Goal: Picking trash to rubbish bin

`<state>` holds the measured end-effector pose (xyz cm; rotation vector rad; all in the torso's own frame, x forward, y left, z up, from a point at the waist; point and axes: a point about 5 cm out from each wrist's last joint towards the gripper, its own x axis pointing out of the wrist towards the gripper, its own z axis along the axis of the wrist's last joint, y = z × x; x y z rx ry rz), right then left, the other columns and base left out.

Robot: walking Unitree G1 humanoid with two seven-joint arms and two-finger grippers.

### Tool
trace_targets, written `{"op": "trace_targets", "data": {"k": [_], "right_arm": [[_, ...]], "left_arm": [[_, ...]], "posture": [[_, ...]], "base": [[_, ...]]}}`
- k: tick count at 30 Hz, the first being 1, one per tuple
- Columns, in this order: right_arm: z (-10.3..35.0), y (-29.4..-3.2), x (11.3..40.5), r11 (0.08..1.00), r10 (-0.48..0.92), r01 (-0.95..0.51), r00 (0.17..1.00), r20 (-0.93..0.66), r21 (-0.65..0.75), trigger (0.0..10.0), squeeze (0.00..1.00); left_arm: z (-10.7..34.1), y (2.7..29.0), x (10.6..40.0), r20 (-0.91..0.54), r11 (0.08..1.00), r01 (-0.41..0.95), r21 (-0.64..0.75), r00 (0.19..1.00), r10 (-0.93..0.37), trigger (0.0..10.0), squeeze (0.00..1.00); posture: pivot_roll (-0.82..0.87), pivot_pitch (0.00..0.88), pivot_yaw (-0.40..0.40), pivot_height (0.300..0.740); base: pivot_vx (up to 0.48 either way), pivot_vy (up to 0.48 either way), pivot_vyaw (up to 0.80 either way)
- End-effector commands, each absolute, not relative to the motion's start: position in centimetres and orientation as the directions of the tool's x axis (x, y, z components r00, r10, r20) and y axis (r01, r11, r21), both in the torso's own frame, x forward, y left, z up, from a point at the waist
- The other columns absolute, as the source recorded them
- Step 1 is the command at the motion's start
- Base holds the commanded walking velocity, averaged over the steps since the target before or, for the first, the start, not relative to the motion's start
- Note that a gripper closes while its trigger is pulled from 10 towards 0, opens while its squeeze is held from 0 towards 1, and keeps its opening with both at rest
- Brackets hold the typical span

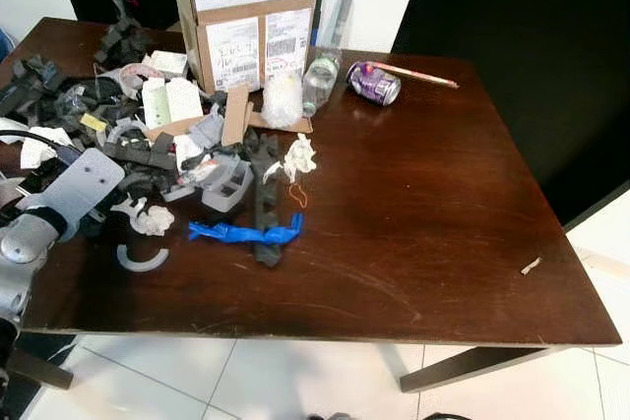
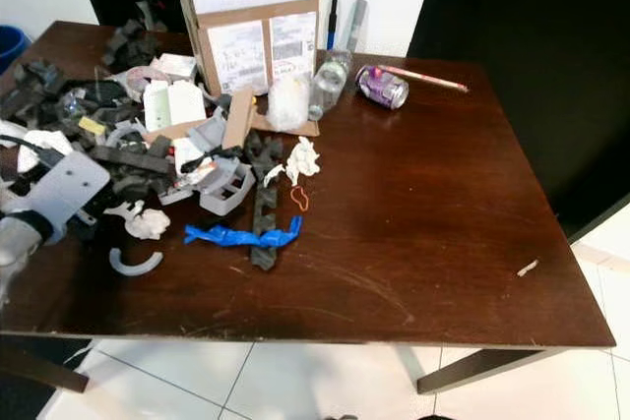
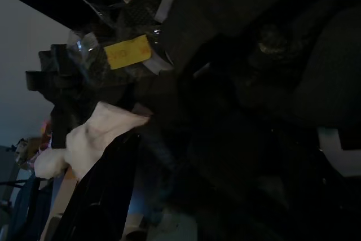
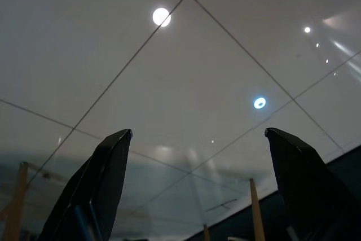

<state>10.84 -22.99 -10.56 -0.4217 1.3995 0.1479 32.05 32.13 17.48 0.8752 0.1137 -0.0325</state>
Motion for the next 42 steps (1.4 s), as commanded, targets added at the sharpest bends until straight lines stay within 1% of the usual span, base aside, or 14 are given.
{"op": "trace_targets", "data": {"k": [1, 9, 10, 16, 25, 30, 31, 32, 34, 35, 38, 39, 40, 42], "right_arm": [[-10.6, -23.7, 9.9, 0.920, -0.163, -0.334, 0.148, -0.976, -0.204, 10.0, 0.00], [-10.5, -24.2, 9.8, 0.918, -0.177, -0.332, 0.147, -0.973, -0.217, 10.0, 0.00], [-10.5, -24.3, 9.8, 0.917, -0.180, -0.332, 0.149, -0.972, -0.220, 10.0, 0.00], [-10.4, -24.3, 10.1, 0.915, -0.180, -0.334, 0.157, -0.971, -0.224, 10.0, 0.00], [-10.3, -24.1, 10.7, 0.914, -0.175, -0.338, 0.167, -0.970, -0.223, 10.0, 0.00], [-10.3, -23.8, 11.0, 0.914, -0.171, -0.341, 0.172, -0.970, -0.221, 10.0, 0.00], [-10.3, -23.8, 11.0, 0.914, -0.171, -0.341, 0.172, -0.970, -0.221, 10.0, 0.00], [-10.3, -23.7, 11.1, 0.913, -0.169, -0.344, 0.174, -0.970, -0.221, 10.0, 0.00], [-10.3, -23.6, 11.2, 0.912, -0.168, -0.345, 0.175, -0.970, -0.221, 10.0, 0.00], [-10.3, -23.6, 11.2, 0.912, -0.168, -0.346, 0.176, -0.970, -0.221, 10.0, 0.00], [-10.3, -23.6, 11.3, 0.911, -0.168, -0.347, 0.179, -0.969, -0.222, 10.0, 0.00], [-10.3, -23.6, 11.3, 0.911, -0.169, -0.347, 0.180, -0.969, -0.223, 10.0, 0.00], [-10.3, -23.6, 11.3, 0.911, -0.169, -0.347, 0.180, -0.969, -0.223, 10.0, 0.00], [-10.3, -23.5, 11.5, 0.910, -0.170, -0.349, 0.183, -0.968, -0.226, 10.0, 0.00]], "left_arm": [[16.8, 32.2, 31.9, -0.148, 0.619, 0.107, 0.778, 0.989, 0.016, 10.0, 0.00], [16.3, 32.5, 31.9, -0.159, 0.613, 0.103, 0.784, 0.987, 0.036, 10.0, 0.00], [16.2, 32.7, 31.9, -0.148, 0.616, 0.085, 0.783, 0.988, 0.051, 0.0, 0.00], [16.6, 32.5, 32.2, -0.117, 0.633, 0.064, 0.771, 0.992, 0.041, 0.0, 0.00], [18.3, 31.7, 32.8, -0.019, 0.717, 0.007, 0.697, 1.000, 0.009, 0.0, 0.00], [20.9, 29.8, 33.4, 0.135, 0.825, 0.004, 0.566, 0.986, -0.097, 0.3, 0.00], [20.9, 29.8, 33.4, 0.135, 0.825, 0.004, 0.566, 0.986, -0.097, 0.3, 0.00], [22.0, 28.7, 33.5, 0.190, 0.860, 0.039, 0.509, 0.969, -0.156, 1.2, 0.00], [22.5, 27.9, 33.5, 0.209, 0.874, 0.082, 0.479, 0.956, -0.204, 1.5, 0.00], [22.8, 27.5, 33.5, 0.215, 0.877, 0.106, 0.470, 0.949, -0.230, 2.1, 0.00], [23.3, 26.7, 33.4, 0.232, 0.878, 0.145, 0.456, 0.933, -0.275, 2.0, 0.00], [23.6, 26.4, 33.4, 0.240, 0.879, 0.156, 0.450, 0.927, -0.288, 2.5, 0.00], [23.6, 26.4, 33.4, 0.240, 0.879, 0.156, 0.450, 0.927, -0.288, 2.5, 0.00], [24.1, 26.0, 33.3, 0.259, 0.884, 0.176, 0.434, 0.915, -0.310, 3.5, 0.00]], "posture": [[0.19, 0.191, -0.103, 0.740], [0.18, 0.188, -0.109, 0.740], [0.18, 0.187, -0.108, 0.740], [0.18, 0.184, -0.111, 0.740], [0.18, 0.180, -0.110, 0.740], [0.19, 0.173, -0.107, 0.740], [0.19, 0.173, -0.107, 0.740], [0.19, 0.170, -0.107, 0.740], [0.19, 0.166, -0.107, 0.740], [0.19, 0.166, -0.107, 0.740], [0.19, 0.158, -0.107, 0.740], [0.19, 0.158, -0.107, 0.740], [0.19, 0.158, -0.107, 0.740], [0.19, 0.152, -0.108, 0.740]], "base": [[0.000, 0.000, 0.00], [0.000, 0.000, 0.00], [0.000, 0.000, 0.00], [0.000, 0.000, 0.00], [0.000, 0.000, 0.00], [0.000, 0.000, 0.00], [0.000, 0.000, 0.00], [0.000, 0.000, 0.00], [0.000, 0.000, 0.00], [0.000, 0.000, 0.00], [0.000, 0.000, 0.00], [0.000, 0.000, 0.00], [0.000, 0.000, 0.00], [0.000, 0.000, 0.00]]}}
